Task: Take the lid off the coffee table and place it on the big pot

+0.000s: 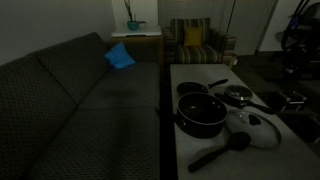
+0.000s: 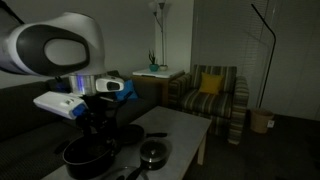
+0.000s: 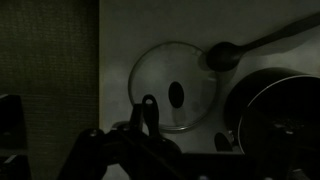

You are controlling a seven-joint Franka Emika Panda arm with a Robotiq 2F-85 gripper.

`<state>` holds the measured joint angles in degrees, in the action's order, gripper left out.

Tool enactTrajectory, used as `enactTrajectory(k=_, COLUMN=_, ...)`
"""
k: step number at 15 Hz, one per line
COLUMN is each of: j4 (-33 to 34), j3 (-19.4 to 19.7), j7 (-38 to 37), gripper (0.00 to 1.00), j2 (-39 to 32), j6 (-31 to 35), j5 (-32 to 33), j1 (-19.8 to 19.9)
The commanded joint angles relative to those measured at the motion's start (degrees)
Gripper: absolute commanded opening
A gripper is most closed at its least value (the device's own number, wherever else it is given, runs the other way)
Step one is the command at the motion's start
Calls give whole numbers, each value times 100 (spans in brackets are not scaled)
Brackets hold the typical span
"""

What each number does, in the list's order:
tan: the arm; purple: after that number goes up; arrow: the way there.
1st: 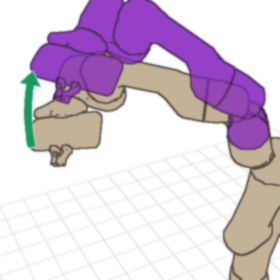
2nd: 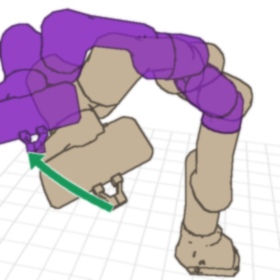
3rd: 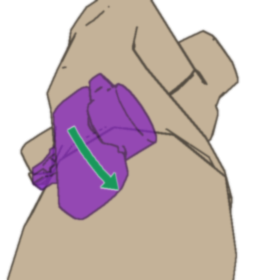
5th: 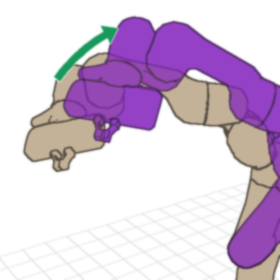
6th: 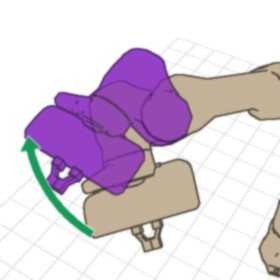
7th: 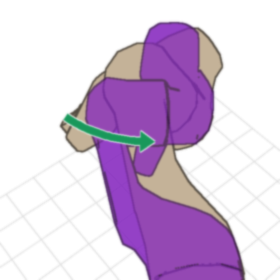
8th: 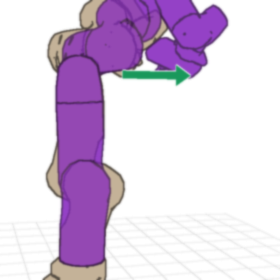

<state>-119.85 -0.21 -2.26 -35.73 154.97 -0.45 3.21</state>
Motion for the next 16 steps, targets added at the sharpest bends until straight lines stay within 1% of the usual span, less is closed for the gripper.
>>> enactTrajectory(k=1, j4=613, j3=-75, j7=300, gripper=100, j2=-637, j6=-202, j5=26, j1=-34)
enactTrajectory(k=2, j4=706, j3=-199, j7=503, gripper=100, j2=-713, j6=-376, j5=-9, j1=55)
enactTrajectory(k=3, j4=404, j3=-31, j7=223, gripper=100, j2=-482, j6=-92, j5=-23, j1=-80)
enactTrajectory(k=5, j4=583, j3=-97, j7=327, gripper=100, j2=-684, j6=-172, j5=-21, j1=-79)
enactTrajectory(k=7, j4=638, j3=-106, j7=357, gripper=100, j2=-721, j6=-214, j5=-20, j1=-76)
enactTrajectory(k=9, j4=512, j3=-24, j7=290, gripper=100, j2=-669, j6=69, j5=68, j1=-193)
enactTrajectory(k=12, j4=570, j3=-35, j7=335, gripper=100, j2=-826, j6=352, j5=101, j1=-252)
enactTrajectory(k=14, j4=667, j3=-86, j7=417, gripper=100, j2=-995, j6=504, j5=87, j1=-225)
enactTrajectory(k=16, j4=852, j3=13, j7=311, gripper=100, j2=-1303, j6=691, j5=104, j1=-314)
